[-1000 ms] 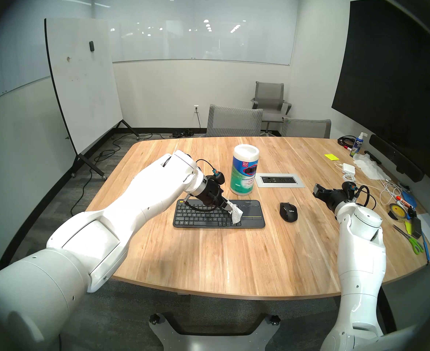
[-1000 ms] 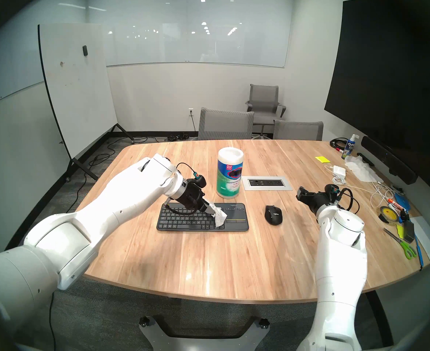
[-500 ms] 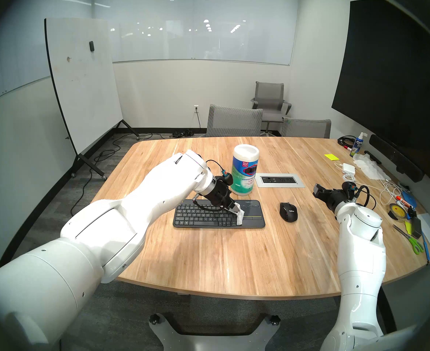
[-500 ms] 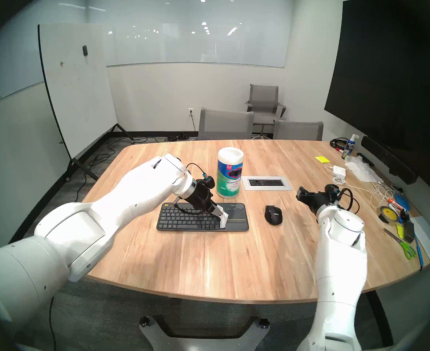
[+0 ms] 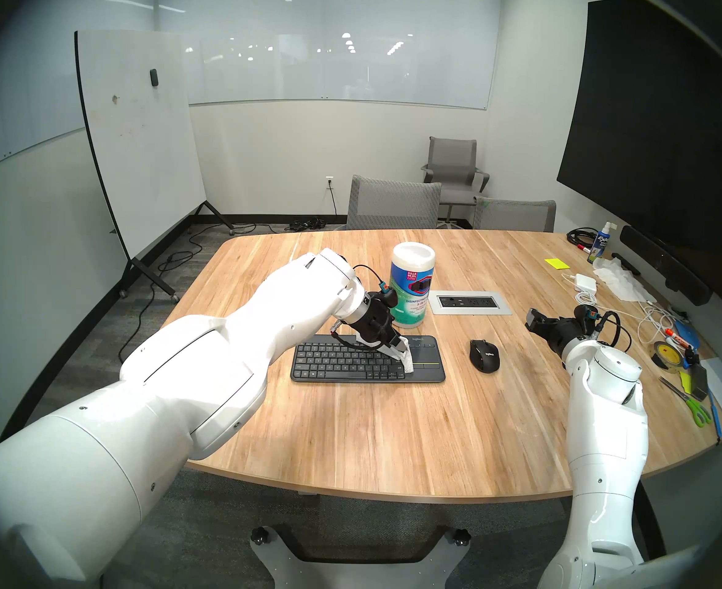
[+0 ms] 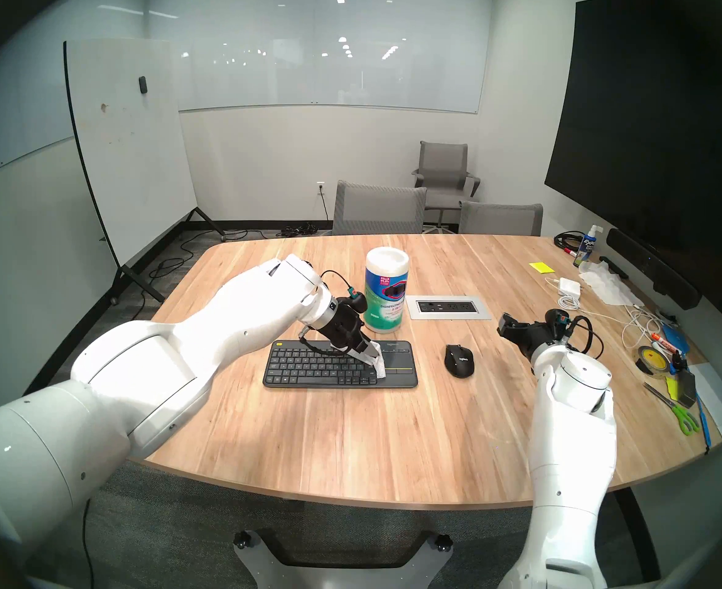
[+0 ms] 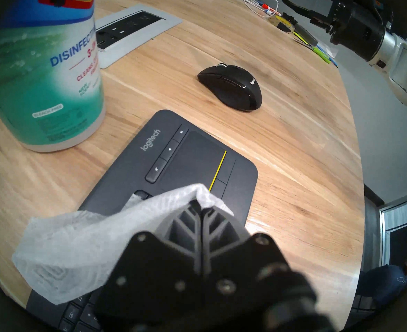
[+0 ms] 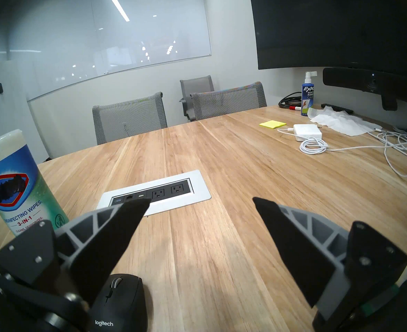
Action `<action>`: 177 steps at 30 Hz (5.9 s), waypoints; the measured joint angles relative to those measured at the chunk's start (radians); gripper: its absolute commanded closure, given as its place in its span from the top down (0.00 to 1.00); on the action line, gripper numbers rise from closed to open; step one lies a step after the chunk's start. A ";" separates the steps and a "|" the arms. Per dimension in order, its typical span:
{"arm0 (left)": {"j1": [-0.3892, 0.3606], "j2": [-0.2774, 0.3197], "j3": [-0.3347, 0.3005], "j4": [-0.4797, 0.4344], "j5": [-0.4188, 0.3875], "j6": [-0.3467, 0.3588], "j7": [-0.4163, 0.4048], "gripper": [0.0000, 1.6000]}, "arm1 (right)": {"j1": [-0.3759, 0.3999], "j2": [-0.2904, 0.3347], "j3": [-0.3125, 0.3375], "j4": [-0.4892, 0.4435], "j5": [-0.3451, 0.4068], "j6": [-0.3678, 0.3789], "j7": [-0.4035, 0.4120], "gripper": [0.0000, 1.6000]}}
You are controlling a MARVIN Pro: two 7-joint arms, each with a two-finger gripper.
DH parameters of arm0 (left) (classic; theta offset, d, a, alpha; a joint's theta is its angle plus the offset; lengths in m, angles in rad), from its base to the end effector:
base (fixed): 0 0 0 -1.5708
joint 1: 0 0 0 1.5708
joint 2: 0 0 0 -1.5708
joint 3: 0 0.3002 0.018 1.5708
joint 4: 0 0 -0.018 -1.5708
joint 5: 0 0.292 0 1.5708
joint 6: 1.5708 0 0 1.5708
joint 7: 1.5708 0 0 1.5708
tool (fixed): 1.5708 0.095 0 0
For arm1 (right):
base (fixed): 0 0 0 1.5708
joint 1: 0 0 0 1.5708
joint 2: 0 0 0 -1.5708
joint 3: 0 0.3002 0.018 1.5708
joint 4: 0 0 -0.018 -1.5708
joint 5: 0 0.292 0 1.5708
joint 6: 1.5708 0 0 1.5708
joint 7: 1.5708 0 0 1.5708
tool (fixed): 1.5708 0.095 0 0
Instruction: Wipe the keyboards and mice with a disinfecting wipe, then set the wipe down
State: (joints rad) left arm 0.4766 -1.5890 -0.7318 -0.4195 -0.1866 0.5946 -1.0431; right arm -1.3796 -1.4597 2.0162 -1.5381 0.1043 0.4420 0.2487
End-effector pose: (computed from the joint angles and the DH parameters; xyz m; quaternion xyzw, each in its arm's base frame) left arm 0.5534 -0.1625 -0.2623 0.8176 -0.4542 0.2088 0.2857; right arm 0.4245 -0.1837 -0.2733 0.7720 -0.1211 0.6240 0.0040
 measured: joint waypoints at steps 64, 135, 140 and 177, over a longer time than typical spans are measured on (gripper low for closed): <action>-0.122 -0.251 -0.085 0.226 -0.037 -0.230 0.132 0.00 | 0.000 0.000 0.000 0.001 0.000 0.000 0.000 1.00; -0.072 -0.053 0.063 0.324 0.089 -0.049 -0.253 0.00 | 0.000 0.000 0.000 0.003 0.000 0.000 0.000 1.00; -0.077 -0.055 0.069 0.321 0.096 -0.043 -0.246 0.00 | 0.000 0.000 0.000 0.004 0.000 0.000 0.000 1.00; -0.100 -0.004 0.026 0.324 0.066 0.029 -0.171 0.00 | 0.001 0.000 0.000 0.013 0.000 0.000 0.001 1.00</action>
State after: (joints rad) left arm 0.3771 -1.5931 -0.7060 -0.0955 -0.1204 0.6234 -1.2141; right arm -1.3788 -1.4593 2.0162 -1.5250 0.1044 0.4418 0.2494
